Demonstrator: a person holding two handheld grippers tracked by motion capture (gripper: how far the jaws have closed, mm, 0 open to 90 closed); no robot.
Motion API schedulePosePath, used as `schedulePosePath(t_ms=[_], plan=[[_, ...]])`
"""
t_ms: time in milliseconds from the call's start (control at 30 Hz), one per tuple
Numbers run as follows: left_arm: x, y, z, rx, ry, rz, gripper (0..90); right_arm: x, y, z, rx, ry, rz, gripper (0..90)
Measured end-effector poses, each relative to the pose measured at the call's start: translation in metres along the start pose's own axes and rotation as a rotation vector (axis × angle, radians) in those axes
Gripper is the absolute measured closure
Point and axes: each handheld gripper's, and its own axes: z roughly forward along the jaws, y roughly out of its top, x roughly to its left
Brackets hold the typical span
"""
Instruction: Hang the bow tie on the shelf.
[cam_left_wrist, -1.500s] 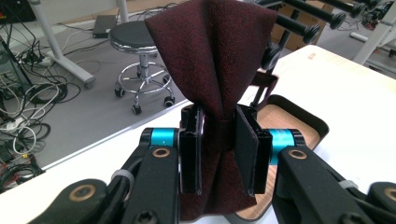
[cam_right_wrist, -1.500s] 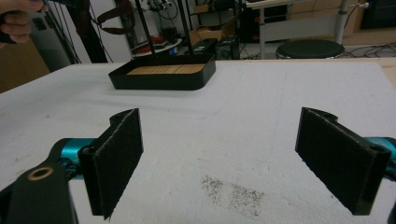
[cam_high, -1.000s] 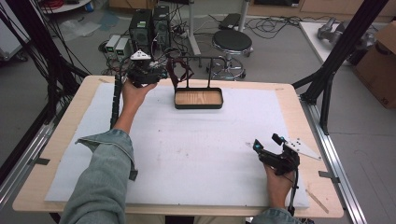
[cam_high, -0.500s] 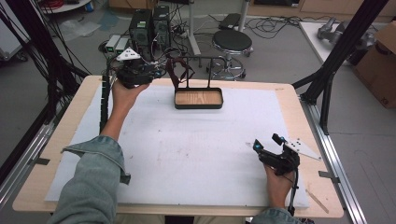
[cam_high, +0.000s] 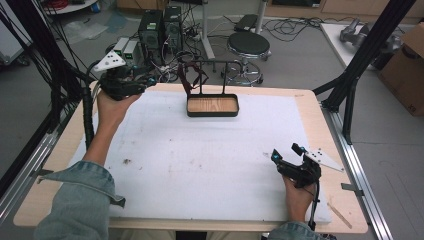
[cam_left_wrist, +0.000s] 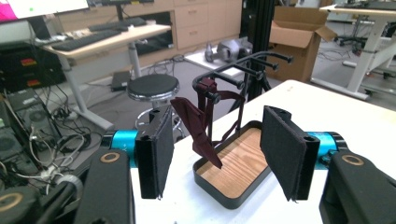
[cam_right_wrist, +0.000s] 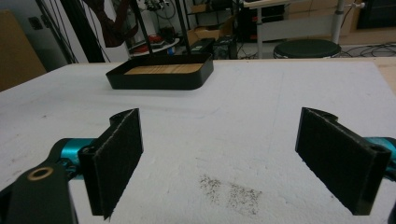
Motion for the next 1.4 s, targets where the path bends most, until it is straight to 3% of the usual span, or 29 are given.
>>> schedulePosePath(t_ms=[100, 433, 833, 1067, 1300, 1400], plan=[[-0.003, -0.002, -0.023, -0.023, 0.010, 0.002, 38.5, 0.000, 0.000, 0.000, 0.001, -0.001, 0.005, 13.9], [-0.010, -0.013, -0.066, -0.073, 0.037, 0.005, 31.5, 0.001, 0.000, 0.000, 0.001, -0.007, -0.003, 13.9], [-0.017, -0.046, -0.116, -0.084, 0.086, -0.013, 25.4, 0.001, 0.000, 0.000, -0.001, -0.011, -0.009, 14.0], [-0.018, -0.069, -0.135, -0.084, 0.115, -0.030, 25.4, 0.001, 0.000, -0.001, 0.002, -0.013, -0.004, 14.0], [-0.021, -0.090, -0.141, -0.051, 0.152, -0.032, 24.5, 0.001, 0.000, 0.000, -0.002, -0.012, -0.004, 14.0], [-0.023, -0.096, -0.141, -0.042, 0.144, -0.033, 24.0, 0.001, 0.000, 0.000, -0.003, -0.012, -0.003, 13.9]])
